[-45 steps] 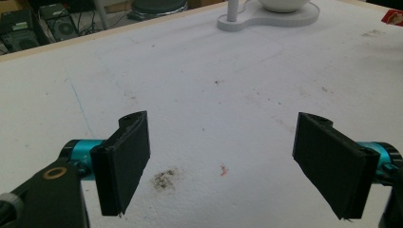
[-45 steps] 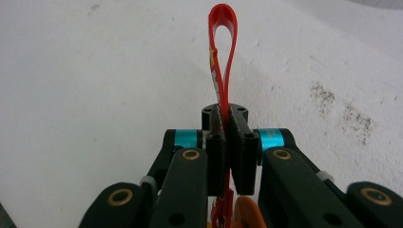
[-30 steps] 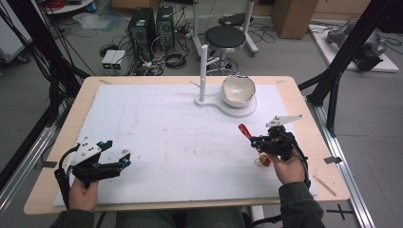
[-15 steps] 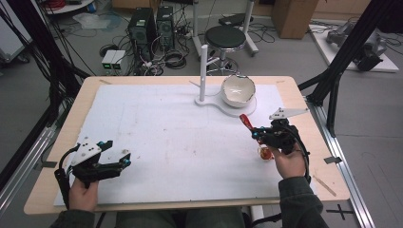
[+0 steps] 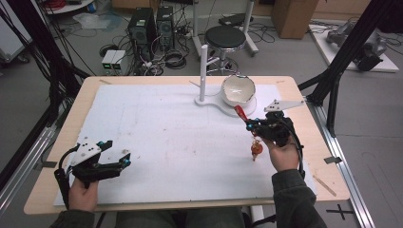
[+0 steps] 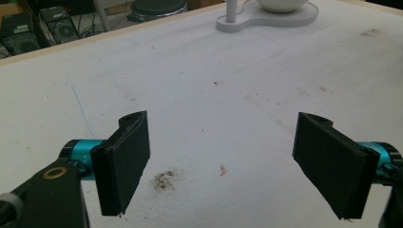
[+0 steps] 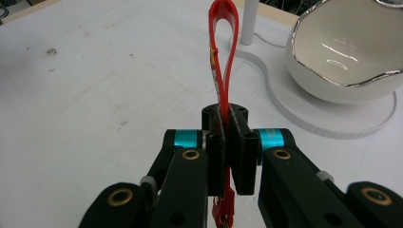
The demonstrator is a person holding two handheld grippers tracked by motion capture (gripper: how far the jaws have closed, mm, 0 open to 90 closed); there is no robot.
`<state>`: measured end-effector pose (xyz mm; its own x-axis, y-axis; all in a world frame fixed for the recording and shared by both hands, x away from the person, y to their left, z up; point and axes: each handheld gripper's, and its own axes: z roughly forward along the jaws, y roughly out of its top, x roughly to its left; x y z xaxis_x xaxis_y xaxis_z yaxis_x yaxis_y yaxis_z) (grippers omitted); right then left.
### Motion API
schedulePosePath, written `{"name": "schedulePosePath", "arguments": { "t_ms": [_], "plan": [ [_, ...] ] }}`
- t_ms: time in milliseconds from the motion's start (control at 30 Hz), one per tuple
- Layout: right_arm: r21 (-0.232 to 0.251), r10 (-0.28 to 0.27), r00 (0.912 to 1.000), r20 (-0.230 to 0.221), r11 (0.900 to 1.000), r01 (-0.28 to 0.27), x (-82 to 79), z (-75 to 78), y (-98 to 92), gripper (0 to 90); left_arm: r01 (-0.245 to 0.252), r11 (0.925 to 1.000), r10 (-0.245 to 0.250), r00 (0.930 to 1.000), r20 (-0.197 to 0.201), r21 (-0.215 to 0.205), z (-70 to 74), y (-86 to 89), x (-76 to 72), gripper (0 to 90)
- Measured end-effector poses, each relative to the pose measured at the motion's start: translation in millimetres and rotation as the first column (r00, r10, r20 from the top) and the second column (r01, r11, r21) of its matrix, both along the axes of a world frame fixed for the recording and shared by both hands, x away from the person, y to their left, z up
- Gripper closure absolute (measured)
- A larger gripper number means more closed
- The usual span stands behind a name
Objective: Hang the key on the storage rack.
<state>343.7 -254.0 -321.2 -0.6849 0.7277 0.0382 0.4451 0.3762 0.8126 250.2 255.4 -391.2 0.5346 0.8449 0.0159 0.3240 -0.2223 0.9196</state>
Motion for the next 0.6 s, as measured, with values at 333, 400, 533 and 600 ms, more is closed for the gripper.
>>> {"name": "schedulePosePath", "arguments": {
  "t_ms": [333,400,533,600],
  "plan": [
    [-0.008,-0.008,0.9989,0.046,1.0,0.009,10.2,10.1,14.7,86.3,-0.003,1.0,0.003,1.0,0.003,-0.004,0.1,0.4,-0.2,20.5],
    [-0.008,-0.008,0.9987,0.05,1.0,0.008,12.2,11.7,17.4,86.3,-0.004,1.0,0.004,1.0,0.002,-0.003,0.2,0.7,-0.2,20.5],
    [0.0,-0.008,0.9983,0.057,1.0,0.008,15.7,15.1,21.4,86.4,-0.003,1.0,0.003,1.0,0.003,-0.003,0.1,0.9,-0.2,20.5],
    [0.005,-0.007,0.9983,0.058,1.0,0.007,17.2,16.6,23.4,86.4,-0.003,1.0,0.003,1.0,0.004,-0.002,0.2,0.9,-0.2,20.5]
  ]
}}
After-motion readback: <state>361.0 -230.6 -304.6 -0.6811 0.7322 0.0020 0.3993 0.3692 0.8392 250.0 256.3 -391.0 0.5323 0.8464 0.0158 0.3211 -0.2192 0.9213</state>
